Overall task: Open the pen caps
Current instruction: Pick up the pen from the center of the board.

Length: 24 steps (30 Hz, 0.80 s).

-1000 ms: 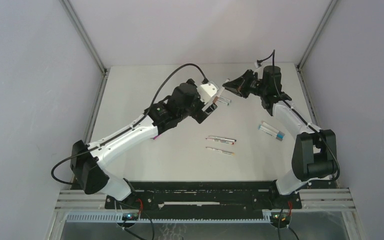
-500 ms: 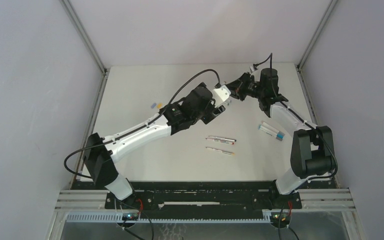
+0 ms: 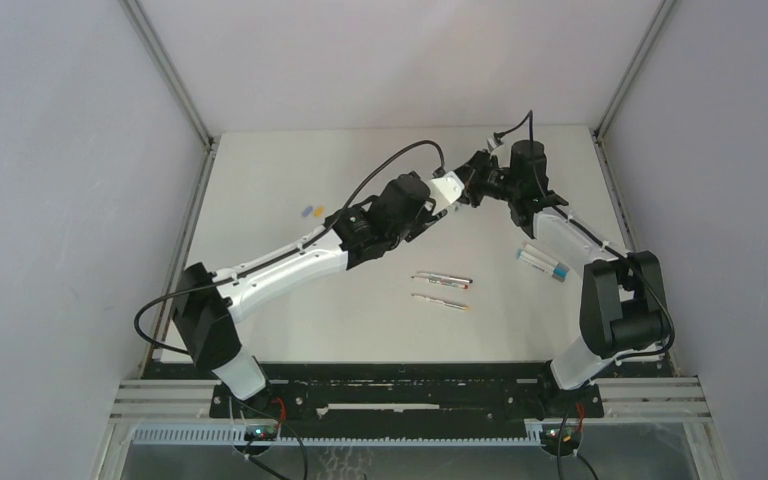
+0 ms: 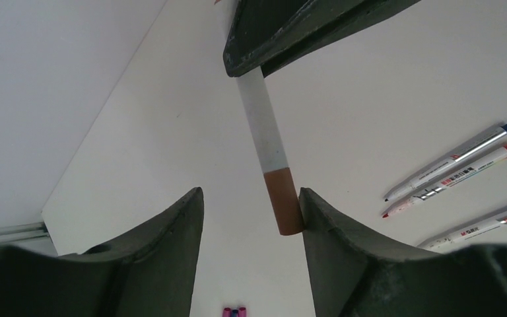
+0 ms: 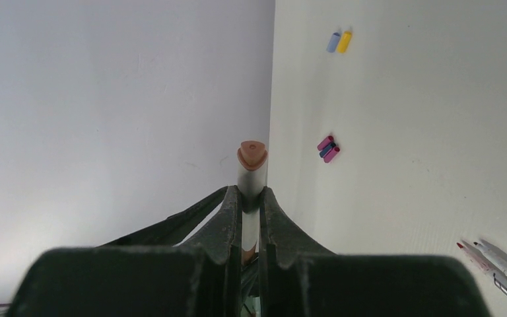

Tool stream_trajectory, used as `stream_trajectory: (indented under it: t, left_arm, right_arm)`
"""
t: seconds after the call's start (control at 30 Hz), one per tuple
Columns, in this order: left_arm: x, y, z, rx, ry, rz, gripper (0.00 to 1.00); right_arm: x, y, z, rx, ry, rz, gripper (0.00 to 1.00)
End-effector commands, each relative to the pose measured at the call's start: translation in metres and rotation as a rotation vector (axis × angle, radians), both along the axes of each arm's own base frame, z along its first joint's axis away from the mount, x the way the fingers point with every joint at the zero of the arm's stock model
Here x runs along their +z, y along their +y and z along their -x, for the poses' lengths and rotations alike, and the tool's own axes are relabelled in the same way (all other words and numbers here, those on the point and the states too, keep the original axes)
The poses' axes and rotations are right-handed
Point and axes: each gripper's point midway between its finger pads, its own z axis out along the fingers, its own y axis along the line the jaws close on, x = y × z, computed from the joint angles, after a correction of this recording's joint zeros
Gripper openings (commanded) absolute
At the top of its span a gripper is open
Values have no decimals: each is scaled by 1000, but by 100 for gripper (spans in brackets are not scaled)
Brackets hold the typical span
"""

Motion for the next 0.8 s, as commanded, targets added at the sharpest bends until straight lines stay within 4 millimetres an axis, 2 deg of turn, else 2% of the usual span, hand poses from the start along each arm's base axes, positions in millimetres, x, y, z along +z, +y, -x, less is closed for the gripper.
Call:
stream_trajectory:
  t: [0.0,0.23,0.37,0.43,0.5,0.63,0.77]
  left_arm:
    - [33,-10,-7,0,-60,66,55]
    - [34,-7,-9,25,-70,63,29]
    - [35,-2,-14,66,-94,62,3]
    - [36,2,-16,90,-109,57,0]
    - [38,4,-17,100,-118,57,0]
    - [39,8,-16,104,-126,57,0]
    - [43,16,-16,90,-118,81,0]
  right_arm:
    - [20,5,6,28,-60,-28,0]
    - [20,8,9,43,-54,-32,0]
    - [21,9,11,51,-59,-33,0]
    - [22,8,12,51,-67,-29,1]
    - [24,6,12,51,-80,-23,13]
    - [31,-5,12,34,-147,15,48]
    - [33,-29,10,-7,-243,116,69]
